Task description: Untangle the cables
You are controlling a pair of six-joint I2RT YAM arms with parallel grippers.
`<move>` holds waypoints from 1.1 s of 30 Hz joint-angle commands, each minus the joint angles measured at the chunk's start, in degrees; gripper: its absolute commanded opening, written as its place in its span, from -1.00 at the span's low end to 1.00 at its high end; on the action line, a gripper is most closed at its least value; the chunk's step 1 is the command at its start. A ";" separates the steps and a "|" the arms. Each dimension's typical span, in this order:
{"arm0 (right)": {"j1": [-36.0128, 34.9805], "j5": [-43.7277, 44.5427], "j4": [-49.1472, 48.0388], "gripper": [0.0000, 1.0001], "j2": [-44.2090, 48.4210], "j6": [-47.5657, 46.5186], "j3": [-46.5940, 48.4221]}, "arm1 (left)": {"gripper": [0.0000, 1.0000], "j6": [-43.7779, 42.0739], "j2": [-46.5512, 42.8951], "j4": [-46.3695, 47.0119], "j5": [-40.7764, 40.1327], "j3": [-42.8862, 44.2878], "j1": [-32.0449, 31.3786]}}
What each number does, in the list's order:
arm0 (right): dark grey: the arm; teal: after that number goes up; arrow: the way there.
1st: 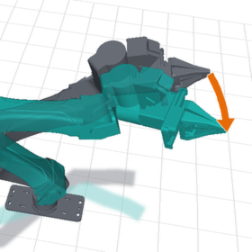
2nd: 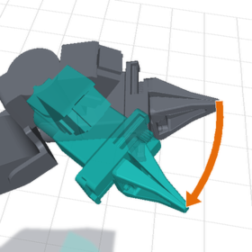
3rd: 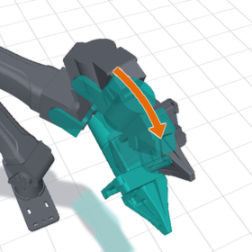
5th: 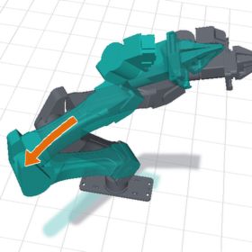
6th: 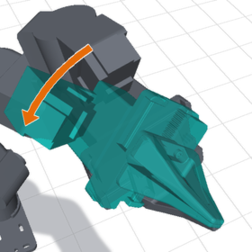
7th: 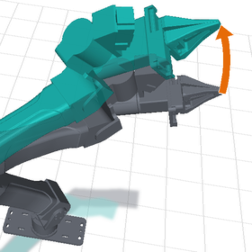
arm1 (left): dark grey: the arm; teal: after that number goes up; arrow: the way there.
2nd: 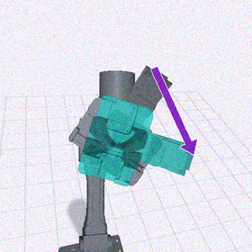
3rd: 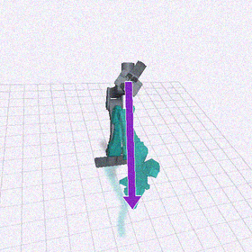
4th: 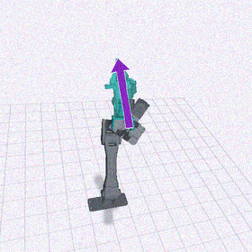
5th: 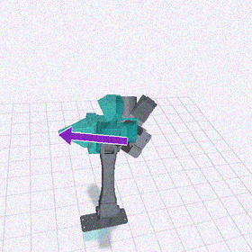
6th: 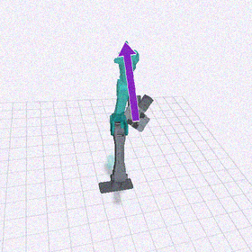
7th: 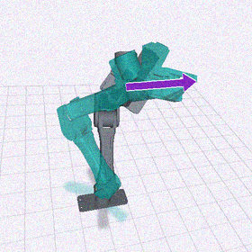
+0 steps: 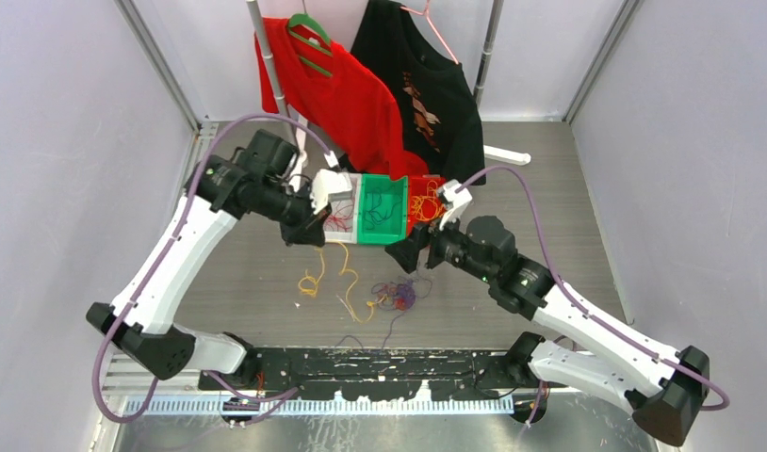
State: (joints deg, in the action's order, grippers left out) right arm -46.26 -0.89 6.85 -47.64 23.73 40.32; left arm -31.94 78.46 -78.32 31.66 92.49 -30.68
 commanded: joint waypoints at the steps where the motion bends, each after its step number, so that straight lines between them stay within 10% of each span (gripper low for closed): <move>1: 0.07 -9.15 -9.52 0.80 -4.16 -4.99 6.74 | -1.00 4.48 -3.69 -1.41 0.04 8.58 -0.09; 12: -3.28 -16.80 -19.39 0.91 -11.92 -4.98 9.74 | -1.00 6.01 -5.24 0.00 -4.23 21.21 -0.09; 33: -9.61 -20.00 -29.15 0.92 -24.26 -4.30 17.40 | -1.00 16.18 -8.94 11.95 -3.35 15.88 -0.09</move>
State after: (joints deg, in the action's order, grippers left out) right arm -53.95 -20.29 -16.12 -70.52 18.72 54.37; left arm -20.05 69.95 -72.20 27.46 109.06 -30.68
